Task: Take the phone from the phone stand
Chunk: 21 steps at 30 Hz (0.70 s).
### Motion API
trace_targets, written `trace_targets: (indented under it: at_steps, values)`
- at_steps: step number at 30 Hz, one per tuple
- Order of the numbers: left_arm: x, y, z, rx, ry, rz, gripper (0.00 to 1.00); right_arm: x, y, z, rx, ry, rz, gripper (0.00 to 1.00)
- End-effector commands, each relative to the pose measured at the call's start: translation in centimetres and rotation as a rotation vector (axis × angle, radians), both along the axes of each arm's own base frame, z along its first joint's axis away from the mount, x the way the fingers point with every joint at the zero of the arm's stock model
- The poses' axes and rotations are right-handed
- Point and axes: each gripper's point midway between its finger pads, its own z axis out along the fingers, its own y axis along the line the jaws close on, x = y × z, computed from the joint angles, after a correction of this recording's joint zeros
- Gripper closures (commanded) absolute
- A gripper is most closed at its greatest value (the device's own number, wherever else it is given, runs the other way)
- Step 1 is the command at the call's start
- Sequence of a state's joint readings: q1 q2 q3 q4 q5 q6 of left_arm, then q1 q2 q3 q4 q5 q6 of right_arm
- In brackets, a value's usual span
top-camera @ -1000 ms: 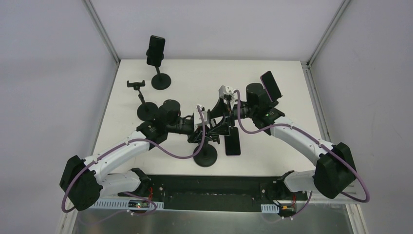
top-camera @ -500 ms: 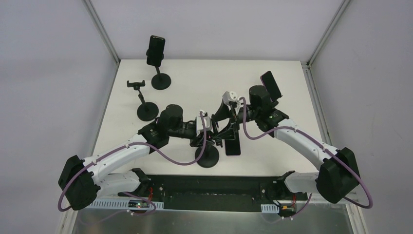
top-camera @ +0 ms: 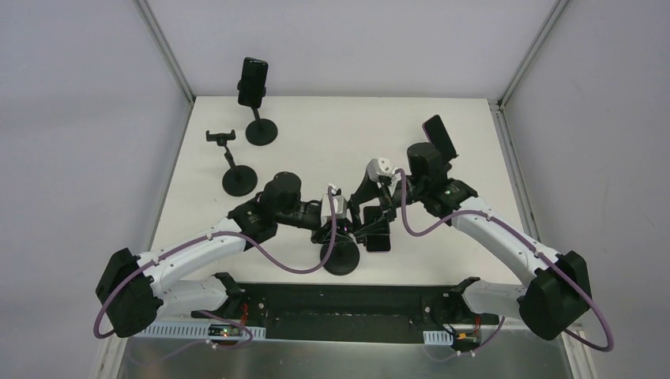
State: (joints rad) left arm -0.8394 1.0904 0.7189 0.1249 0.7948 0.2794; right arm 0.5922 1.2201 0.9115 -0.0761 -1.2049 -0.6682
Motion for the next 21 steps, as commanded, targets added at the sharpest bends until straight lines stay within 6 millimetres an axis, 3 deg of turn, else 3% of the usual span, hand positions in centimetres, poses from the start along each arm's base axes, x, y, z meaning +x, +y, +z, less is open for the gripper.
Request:
trace_targets:
  at_steps: [1, 14, 21]
  values:
    - [-9.6, 1.1, 0.5, -0.038, 0.146, -0.429, 1.00, 2.3, -1.8, -1.4, -0.062, -0.026, -0.092, 1.00]
    - [-8.8, 0.8, -1.0, 0.003, 0.160, -0.391, 1.00, 0.3, -2.1, 2.4, 0.021, -0.032, -0.038, 1.00]
    - [-6.0, 0.0, -1.6, 0.039, 0.103, -0.248, 1.00, -1.0, -2.2, 2.8, 0.031, -0.008, -0.003, 1.00]
